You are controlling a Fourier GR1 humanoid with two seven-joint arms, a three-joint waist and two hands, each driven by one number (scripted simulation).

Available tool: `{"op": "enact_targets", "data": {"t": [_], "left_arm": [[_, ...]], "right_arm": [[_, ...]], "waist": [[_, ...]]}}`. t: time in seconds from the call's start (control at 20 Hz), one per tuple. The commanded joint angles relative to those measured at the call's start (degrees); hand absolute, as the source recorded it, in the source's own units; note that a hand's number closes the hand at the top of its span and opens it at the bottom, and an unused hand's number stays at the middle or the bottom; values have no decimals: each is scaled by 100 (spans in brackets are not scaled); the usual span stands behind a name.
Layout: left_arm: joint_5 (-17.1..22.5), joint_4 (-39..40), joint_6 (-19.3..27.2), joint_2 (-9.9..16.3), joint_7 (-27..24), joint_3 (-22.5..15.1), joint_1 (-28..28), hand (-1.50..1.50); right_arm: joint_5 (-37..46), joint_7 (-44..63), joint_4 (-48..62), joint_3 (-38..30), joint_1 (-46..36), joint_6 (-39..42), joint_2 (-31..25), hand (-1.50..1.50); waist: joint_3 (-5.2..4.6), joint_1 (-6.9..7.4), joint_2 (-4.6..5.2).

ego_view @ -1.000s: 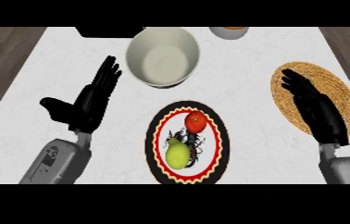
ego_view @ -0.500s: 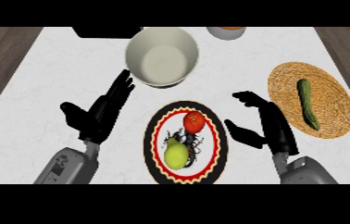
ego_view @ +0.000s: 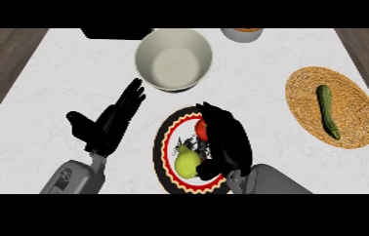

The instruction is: Pick the pear from the plate and place it in the bowl

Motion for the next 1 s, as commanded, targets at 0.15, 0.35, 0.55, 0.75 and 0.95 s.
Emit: {"op": "enact_targets", "data": {"t": [0.15, 0.35, 0.55, 0.75, 0.95], "left_arm": [[-30, -172, 68, -77, 151, -84, 30, 0], [-34, -95, -31, -34, 100, -60, 26, 0], [63, -304, -222, 214, 95, 110, 73, 0], [-45, -209, -49, -57, 74, -27, 39, 0], [7, -68, -144, -62, 0, 79, -22, 0]], "right_arm": [[-76, 2210, 866, 44, -1118, 1850, 1142, -150], [-625, 2690, 1380, -28, -1327, 1992, 1479, -150], [-1159, 2769, 2037, -240, -1449, 1822, 1491, -150], [-1443, 2772, 2647, -286, -1798, 1945, 1495, -150], [-1691, 2774, 3132, -280, -1976, 2044, 1497, -150]], "waist": [[16, 39, 41], [13, 72, 67], [23, 169, 74], [19, 124, 73], [21, 28, 72]]}}
